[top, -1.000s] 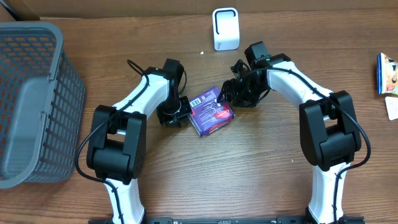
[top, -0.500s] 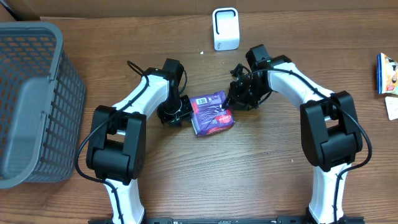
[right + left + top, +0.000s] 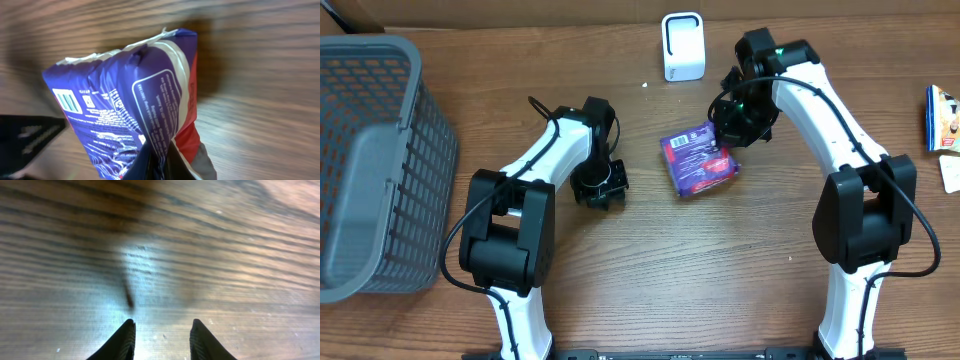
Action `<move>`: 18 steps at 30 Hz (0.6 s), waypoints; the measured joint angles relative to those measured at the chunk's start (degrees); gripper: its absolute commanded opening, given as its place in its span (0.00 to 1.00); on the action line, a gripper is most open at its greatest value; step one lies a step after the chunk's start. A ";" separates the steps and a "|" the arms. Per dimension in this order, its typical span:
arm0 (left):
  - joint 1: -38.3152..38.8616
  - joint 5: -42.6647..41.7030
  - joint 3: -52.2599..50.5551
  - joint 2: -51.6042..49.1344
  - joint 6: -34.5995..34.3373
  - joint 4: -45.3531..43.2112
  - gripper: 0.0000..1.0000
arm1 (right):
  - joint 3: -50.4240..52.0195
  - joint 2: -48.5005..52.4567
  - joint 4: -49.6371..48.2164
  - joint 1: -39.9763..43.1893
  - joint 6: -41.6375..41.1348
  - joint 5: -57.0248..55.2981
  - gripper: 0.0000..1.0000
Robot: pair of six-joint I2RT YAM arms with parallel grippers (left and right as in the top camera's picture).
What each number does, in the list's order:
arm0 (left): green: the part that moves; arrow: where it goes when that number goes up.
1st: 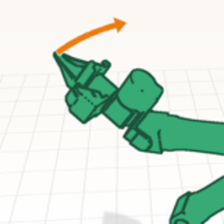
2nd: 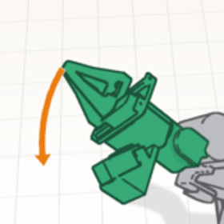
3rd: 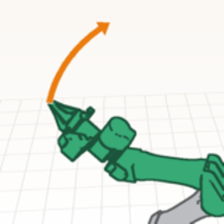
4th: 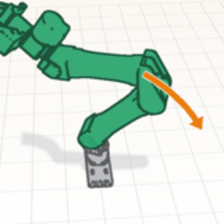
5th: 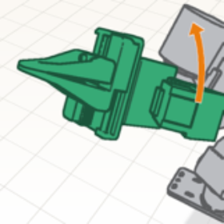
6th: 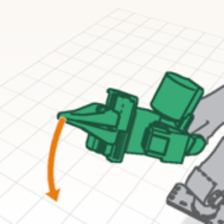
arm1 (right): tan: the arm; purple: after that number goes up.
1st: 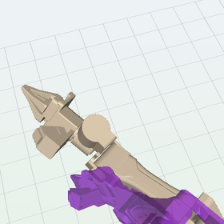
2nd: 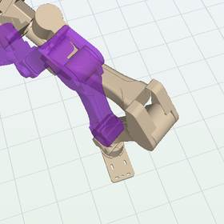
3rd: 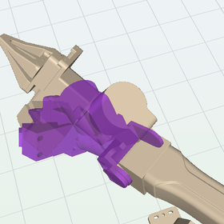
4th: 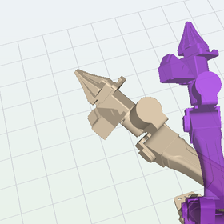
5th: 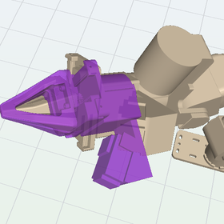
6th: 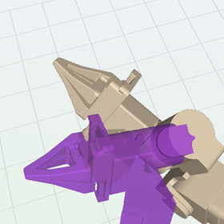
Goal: Scan the item barcode
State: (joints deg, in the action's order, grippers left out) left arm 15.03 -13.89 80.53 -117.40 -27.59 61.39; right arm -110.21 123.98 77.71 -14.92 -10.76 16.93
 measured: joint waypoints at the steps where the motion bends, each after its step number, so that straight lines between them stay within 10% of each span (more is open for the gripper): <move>1: 0.00 0.00 0.74 0.00 0.26 0.57 0.33 | -1.31 0.00 2.01 -0.17 -0.39 -2.54 0.04; 18: 0.00 -2.10 4.74 0.00 1.22 -1.40 0.38 | -6.67 -0.28 19.37 -3.52 -16.87 -35.28 0.04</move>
State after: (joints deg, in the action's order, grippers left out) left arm 15.03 -15.99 85.27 -117.40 -26.37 59.99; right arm -116.88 123.70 97.08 -18.44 -27.64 -18.35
